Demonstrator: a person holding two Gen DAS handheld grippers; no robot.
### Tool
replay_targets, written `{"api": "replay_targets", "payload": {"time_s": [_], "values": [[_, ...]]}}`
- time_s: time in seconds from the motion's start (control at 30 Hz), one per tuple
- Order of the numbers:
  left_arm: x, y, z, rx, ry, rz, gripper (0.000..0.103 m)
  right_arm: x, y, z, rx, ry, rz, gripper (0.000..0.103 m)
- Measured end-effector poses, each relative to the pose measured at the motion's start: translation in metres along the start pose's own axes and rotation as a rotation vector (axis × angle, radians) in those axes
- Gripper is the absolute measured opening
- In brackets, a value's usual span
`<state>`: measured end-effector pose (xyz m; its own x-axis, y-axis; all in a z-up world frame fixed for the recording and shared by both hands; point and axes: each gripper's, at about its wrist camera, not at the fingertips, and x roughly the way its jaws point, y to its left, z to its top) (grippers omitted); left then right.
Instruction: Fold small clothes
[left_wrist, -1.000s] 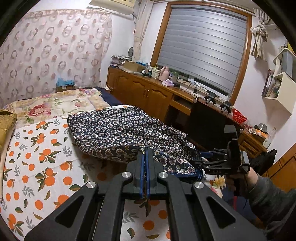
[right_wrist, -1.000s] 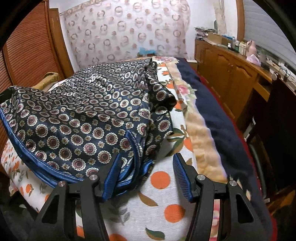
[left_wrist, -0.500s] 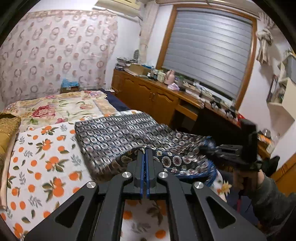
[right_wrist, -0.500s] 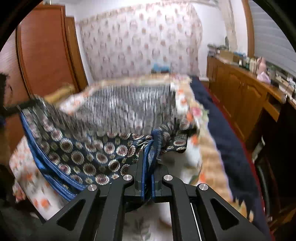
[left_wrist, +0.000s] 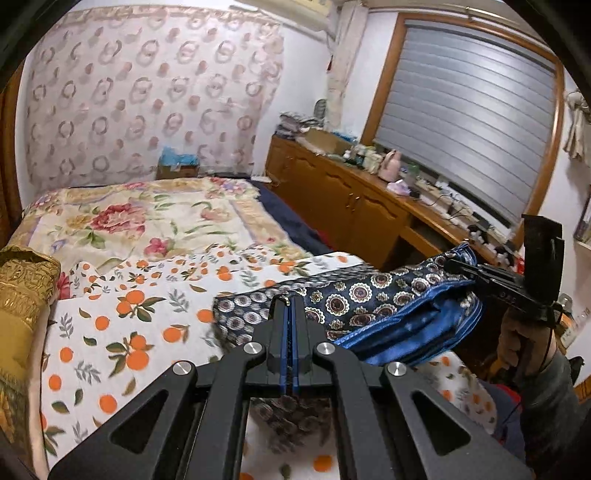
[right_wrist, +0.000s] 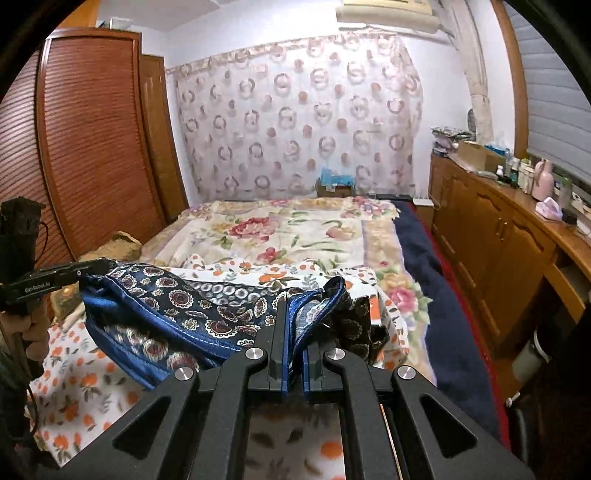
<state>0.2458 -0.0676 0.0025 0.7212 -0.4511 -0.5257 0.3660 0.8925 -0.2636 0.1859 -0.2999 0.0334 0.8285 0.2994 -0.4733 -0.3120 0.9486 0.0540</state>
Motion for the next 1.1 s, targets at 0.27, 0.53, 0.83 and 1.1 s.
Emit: {"api": "replay_targets", "payload": {"time_s": [0.27,0.53,0.83,1.1], "values": [[0.035,0.016,-0.003,-0.004,0.062,0.048,0.002,0.042,-0.005,0.016,-0.012,0.06,0.018,0.005],[0.047,0.017,-0.007,0.024,0.098,0.085,0.002,0.042,0.0,0.025,-0.015,0.079,0.011,0.005],[0.048,0.02,-0.009,0.027,0.113,0.065,0.039,0.032,0.002,0.034,-0.027,0.037,-0.001,0.04],[0.029,0.028,-0.014,0.03,0.08,0.071,0.085,0.011,-0.001,0.032,-0.071,0.001,-0.044,0.05]]}}
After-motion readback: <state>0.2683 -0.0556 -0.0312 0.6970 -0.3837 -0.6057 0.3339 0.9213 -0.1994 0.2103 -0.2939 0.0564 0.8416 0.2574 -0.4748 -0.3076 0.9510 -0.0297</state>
